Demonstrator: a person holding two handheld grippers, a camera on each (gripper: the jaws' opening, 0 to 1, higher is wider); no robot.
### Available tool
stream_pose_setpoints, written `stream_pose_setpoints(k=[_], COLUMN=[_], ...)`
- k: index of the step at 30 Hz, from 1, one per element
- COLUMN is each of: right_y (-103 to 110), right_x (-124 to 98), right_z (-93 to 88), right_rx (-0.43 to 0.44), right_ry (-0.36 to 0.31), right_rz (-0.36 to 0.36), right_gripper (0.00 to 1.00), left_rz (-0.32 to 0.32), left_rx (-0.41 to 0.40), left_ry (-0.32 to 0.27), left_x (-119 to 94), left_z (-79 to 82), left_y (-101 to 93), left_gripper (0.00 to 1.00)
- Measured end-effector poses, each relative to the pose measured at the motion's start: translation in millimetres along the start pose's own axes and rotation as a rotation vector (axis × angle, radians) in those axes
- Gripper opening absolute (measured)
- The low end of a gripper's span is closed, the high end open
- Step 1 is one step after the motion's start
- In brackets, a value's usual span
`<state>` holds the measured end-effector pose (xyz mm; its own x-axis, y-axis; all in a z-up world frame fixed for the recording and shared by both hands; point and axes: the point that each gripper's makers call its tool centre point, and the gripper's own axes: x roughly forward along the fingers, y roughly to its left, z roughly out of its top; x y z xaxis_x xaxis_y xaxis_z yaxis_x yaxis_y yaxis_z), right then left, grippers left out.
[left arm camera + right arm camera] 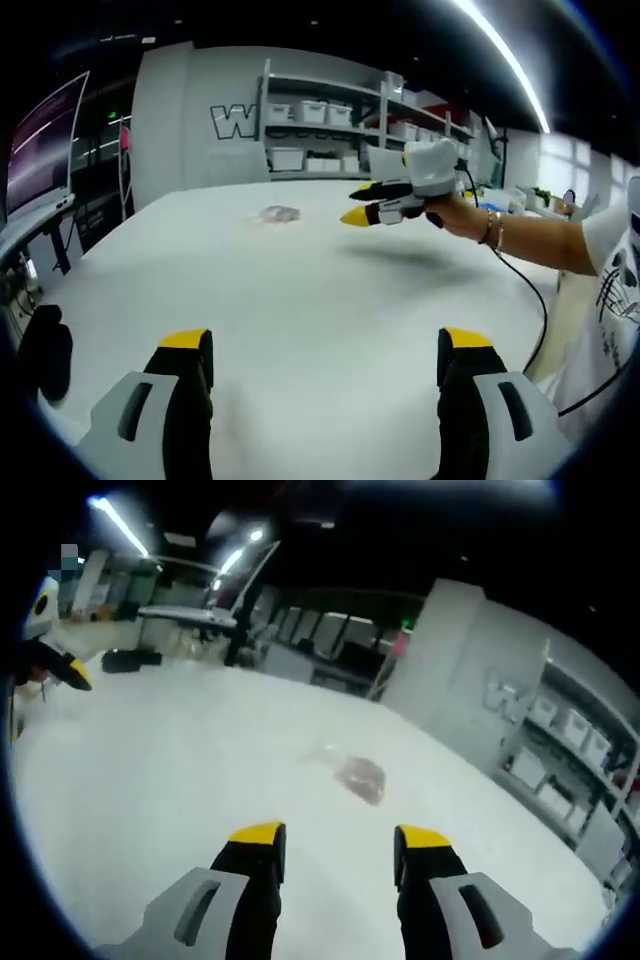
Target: Open the resealable bag by pulling the two sides of the seal apart until the entire bag opening is separated and visibly accessible.
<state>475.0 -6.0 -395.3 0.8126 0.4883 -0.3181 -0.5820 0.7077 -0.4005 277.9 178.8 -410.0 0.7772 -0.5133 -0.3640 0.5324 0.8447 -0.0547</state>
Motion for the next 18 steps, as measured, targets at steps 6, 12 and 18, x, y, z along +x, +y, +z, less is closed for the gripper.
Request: stream_pose_setpoints(k=[6,12,18], right_y=[1,4,8], right_x=[10,18,23], right_z=[4.0,7.9,8.3], right_rx=[-0.086,-0.148,-0.190], right_ry=[-0.002,-0.011,-0.011], right_rz=[-0.001,-0.001,0.007], right_gripper=[0.40,0.39,0.38], left_rz=[0.004,0.003,0.012], left_rx=[0.000,0.000,-0.004], left_ry=[0.006,0.008,0.008], left_x=[0,0,-2], left_z=[-2.6,-4.9,-6.4], left_y=[0.4,-1.3,1.5], left_gripper=[0.92,0.92,0.92])
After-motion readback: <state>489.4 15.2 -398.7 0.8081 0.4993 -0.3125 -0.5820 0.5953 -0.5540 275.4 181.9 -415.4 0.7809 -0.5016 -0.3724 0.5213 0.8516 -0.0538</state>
